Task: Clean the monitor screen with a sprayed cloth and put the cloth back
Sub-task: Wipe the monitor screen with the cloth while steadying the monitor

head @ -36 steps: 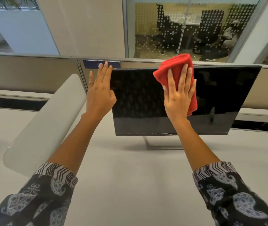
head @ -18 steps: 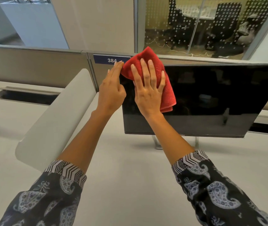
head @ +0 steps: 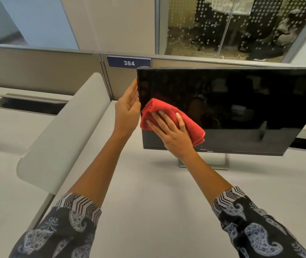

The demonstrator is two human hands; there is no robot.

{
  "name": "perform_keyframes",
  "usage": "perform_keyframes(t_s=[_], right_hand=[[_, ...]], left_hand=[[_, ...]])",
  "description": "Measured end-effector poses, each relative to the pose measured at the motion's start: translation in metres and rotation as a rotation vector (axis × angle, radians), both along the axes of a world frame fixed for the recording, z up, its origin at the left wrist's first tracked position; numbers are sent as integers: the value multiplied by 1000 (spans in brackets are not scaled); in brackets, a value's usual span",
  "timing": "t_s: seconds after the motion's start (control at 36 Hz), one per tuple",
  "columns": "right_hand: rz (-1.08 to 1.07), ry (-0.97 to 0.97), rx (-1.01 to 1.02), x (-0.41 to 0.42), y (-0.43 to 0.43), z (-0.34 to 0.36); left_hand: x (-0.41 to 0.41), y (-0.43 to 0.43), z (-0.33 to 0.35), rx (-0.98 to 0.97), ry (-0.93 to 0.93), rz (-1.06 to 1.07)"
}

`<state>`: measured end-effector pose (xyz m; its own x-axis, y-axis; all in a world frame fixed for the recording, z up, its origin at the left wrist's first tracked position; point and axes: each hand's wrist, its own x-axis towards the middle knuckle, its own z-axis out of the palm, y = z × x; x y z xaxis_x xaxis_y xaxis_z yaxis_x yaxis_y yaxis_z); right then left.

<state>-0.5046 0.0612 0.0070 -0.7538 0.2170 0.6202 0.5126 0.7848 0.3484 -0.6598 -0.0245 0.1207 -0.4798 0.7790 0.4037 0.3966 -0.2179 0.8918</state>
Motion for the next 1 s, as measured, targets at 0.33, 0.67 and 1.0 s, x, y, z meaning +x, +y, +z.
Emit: perform_keyframes(t_s=[0.33, 0.67, 1.0], right_hand=[[-138, 156, 16, 29, 11, 11], [-473, 533, -11, 94, 47, 32], [-648, 970, -395, 87, 22, -9]], left_hand=[[12, -12, -31, -103, -44, 18], [22, -17, -49, -111, -51, 31], [26, -18, -65, -100, -113, 41]])
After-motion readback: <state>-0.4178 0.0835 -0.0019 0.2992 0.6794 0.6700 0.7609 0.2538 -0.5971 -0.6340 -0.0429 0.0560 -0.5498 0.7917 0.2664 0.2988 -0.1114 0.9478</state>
